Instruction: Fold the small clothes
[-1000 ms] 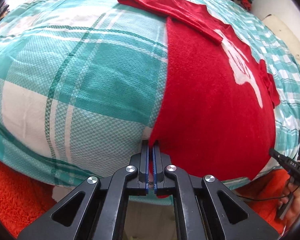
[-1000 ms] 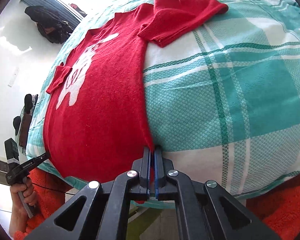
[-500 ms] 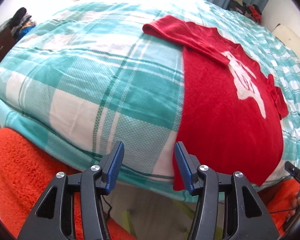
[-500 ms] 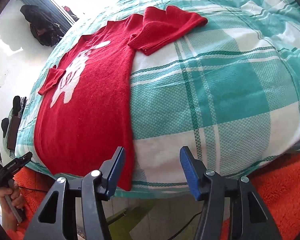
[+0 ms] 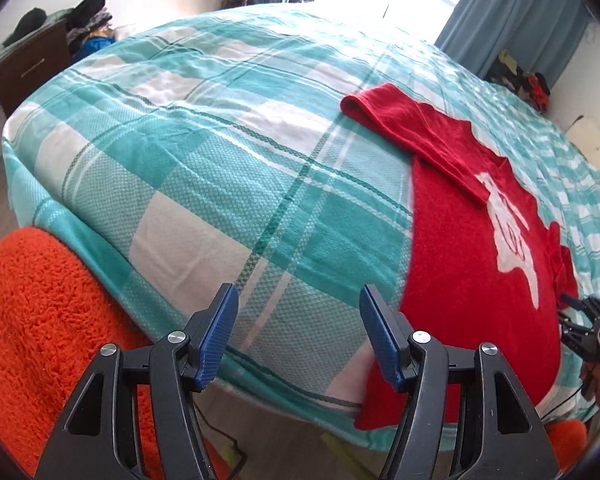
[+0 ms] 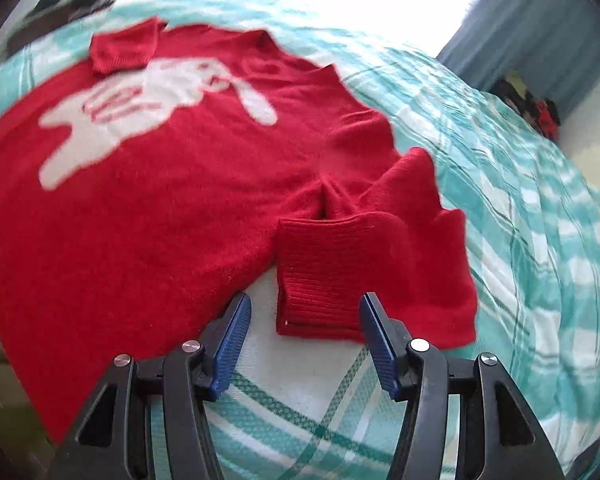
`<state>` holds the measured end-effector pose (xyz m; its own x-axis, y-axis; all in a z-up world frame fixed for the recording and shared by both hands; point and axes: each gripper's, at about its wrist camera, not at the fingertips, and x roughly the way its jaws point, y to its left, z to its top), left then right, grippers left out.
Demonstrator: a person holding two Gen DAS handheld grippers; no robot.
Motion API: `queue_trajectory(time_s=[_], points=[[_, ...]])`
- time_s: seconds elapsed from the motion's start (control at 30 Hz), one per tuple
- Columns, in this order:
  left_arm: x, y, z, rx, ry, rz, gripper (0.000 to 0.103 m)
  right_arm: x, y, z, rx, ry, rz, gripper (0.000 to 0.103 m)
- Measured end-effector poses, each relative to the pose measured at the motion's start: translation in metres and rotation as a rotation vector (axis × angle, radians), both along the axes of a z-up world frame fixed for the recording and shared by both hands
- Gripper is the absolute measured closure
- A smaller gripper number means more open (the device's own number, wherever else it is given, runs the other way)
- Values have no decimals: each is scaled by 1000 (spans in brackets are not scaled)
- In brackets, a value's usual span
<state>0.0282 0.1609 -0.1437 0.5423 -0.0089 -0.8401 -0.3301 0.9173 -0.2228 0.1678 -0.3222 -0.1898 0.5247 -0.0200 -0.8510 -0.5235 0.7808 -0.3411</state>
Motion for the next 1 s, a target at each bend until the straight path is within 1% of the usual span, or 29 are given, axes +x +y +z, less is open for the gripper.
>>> queue_trajectory(time_s=[0.03, 0.07, 0.1, 0.13, 0.17, 0.23, 0.3, 0.33, 0.4, 0.47, 0.53, 0.6, 0.73, 0.83, 0.9, 0.93, 1.0], points=[[-2, 1, 0, 0, 4, 3, 38, 3, 0, -2, 1, 16, 41, 74], [-3, 1, 0, 1, 6, 5, 38, 6, -3, 0, -16, 14, 39, 96], [-5, 1, 1, 2, 5, 5, 38, 9, -11, 7, -17, -3, 6, 95], [-6, 1, 1, 3, 3, 4, 38, 12, -26, 20, 32, -38, -40, 95], [-6, 1, 0, 5, 4, 3, 38, 13, -47, 35, 84, -77, -111, 95], [-5, -2, -1, 15, 12, -2, 38, 16, -102, 63, 205, -140, -305, 95], [-4, -6, -3, 25, 23, -12, 38, 11, -170, 82, 336, -182, -512, 95], [-3, -8, -4, 31, 25, -17, 38, 5, -203, 88, 402, -189, -613, 95], [-2, -12, -4, 41, 26, -27, 38, -8, -262, 88, 525, -193, -782, 95], [-2, -15, -4, 49, 29, -34, 38, -18, -301, 78, 607, -164, -894, 95], [0, -18, -5, 58, 38, -43, 38, -25, -323, 63, 662, -113, -968, 95], [1, -21, -6, 72, 47, -51, 38, -31, -333, 49, 724, -77, -1012, 95], [-1, -23, -4, 87, 51, -57, 38, -36, -343, 35, 829, -47, -1093, 95], [-3, -19, -4, 76, 50, -40, 37, -47, -352, 22, 876, 16, -1219, 96], [-3, -17, -7, 65, 58, -30, 37, -60, -359, 14, 900, 35, -1287, 99], [-2, -16, -8, 61, 64, -31, 37, -64, -362, 12, 890, 37, -1307, 103], [0, -18, -11, 62, 77, -39, 37, -72, -367, 10, 835, 25, -1331, 103]])
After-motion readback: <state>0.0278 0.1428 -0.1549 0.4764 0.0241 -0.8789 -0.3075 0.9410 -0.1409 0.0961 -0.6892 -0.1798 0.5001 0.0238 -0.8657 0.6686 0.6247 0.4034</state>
